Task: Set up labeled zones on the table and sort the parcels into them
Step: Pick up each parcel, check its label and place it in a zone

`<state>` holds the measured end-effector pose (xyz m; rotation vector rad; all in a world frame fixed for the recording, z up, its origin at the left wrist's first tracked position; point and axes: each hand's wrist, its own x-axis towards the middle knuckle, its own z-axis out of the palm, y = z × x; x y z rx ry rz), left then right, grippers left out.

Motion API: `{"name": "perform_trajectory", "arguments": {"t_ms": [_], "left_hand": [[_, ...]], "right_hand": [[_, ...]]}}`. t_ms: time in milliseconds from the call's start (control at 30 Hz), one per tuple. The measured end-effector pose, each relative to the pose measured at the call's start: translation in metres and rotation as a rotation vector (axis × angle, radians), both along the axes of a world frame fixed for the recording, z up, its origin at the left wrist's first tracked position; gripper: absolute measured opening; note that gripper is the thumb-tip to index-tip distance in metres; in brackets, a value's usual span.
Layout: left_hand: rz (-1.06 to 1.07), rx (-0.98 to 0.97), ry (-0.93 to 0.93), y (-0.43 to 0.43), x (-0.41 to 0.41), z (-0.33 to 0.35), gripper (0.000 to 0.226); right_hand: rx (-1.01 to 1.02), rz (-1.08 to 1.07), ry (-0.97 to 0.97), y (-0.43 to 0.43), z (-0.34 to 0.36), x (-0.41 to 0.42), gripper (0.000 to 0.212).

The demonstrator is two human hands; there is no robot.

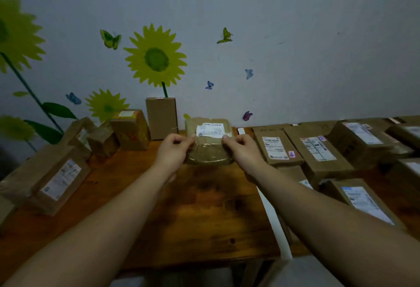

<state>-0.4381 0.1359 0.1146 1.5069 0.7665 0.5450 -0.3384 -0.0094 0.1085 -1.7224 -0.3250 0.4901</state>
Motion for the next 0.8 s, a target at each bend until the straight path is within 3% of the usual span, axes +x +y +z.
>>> {"name": "perform_trajectory", "arguments": {"t_ms": [300,533,633,700,800], "left_hand": [[-0.082,0.139,-0.257,-0.006,-0.017,0.052,0.045],[-0.117,0.341,-0.442,-0.001,-0.041,0.083,0.060],[-0.141,0.403,-0.461,0.000,-0.049,0.082,0.062],[-0.193,0.344,-0.453,-0.008,-0.049,0.075,0.064],[-0.312,0.064,-0.400,-0.025,-0.039,0.058,0.059]], "right_hand": [[0.205,-0.042,-0.190,-0.009,0.051,-0.023,0.029],[0.183,0.006,-0.517,0.008,0.083,-0.058,0.048],[0.233,-0.030,-0.543,0.006,0.080,-0.069,0.066],[0.234,-0.066,-0.504,0.000,0.074,-0.073,0.076],[0.146,-0.120,-0.459,-0.024,0.057,-0.077,0.078]]}}
